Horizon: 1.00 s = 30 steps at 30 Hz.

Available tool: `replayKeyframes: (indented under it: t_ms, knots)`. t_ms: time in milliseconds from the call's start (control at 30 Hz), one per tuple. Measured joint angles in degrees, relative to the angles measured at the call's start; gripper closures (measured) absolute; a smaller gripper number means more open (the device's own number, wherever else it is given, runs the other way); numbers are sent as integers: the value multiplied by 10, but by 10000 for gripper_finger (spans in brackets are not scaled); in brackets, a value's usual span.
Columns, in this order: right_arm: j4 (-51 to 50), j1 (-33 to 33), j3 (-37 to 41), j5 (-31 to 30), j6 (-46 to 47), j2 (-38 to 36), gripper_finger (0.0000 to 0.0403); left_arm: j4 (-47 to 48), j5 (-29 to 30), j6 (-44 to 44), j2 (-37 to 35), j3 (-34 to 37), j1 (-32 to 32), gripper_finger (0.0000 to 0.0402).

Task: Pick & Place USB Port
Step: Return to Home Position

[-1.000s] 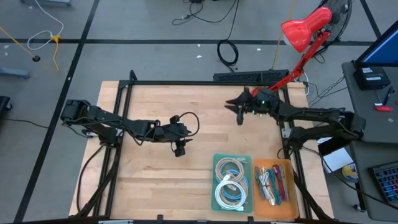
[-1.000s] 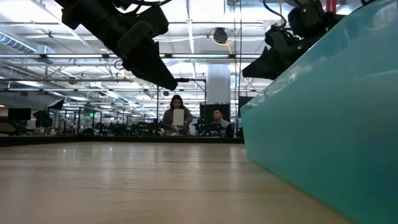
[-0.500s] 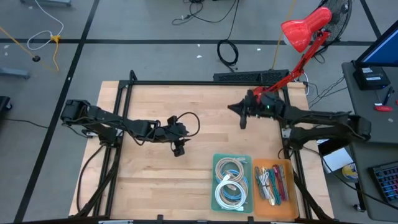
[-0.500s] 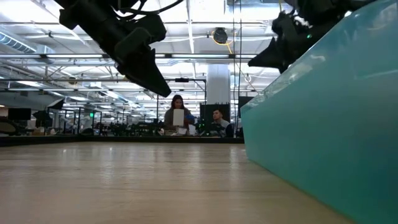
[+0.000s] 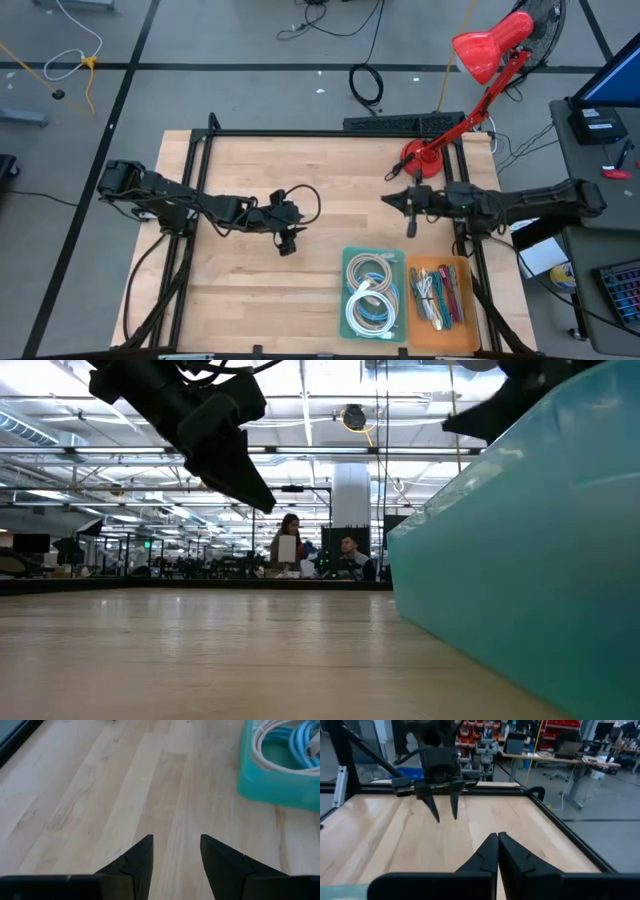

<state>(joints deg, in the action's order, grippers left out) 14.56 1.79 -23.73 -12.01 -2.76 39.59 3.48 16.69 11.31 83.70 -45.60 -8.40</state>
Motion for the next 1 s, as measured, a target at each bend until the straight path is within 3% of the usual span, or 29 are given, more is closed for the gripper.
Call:
replayKeyframes:
  t_ms: [267, 467, 767, 1000]
  knots:
    - [36, -1, 116, 20, 19, -123, 403, -26, 0, -5, 0, 0, 0, 236]
    - [36, -1, 158, 29, 24, -188, 403, -35, 0, -19, 0, 0, 0, 236]
    - [39, -3, 204, 0, 5, -257, 403, -36, -1, -20, 0, 0, 0, 236]
    - [-6, -3, 208, 1, 6, -267, 403, -36, 0, -31, 0, 0, 0, 236]
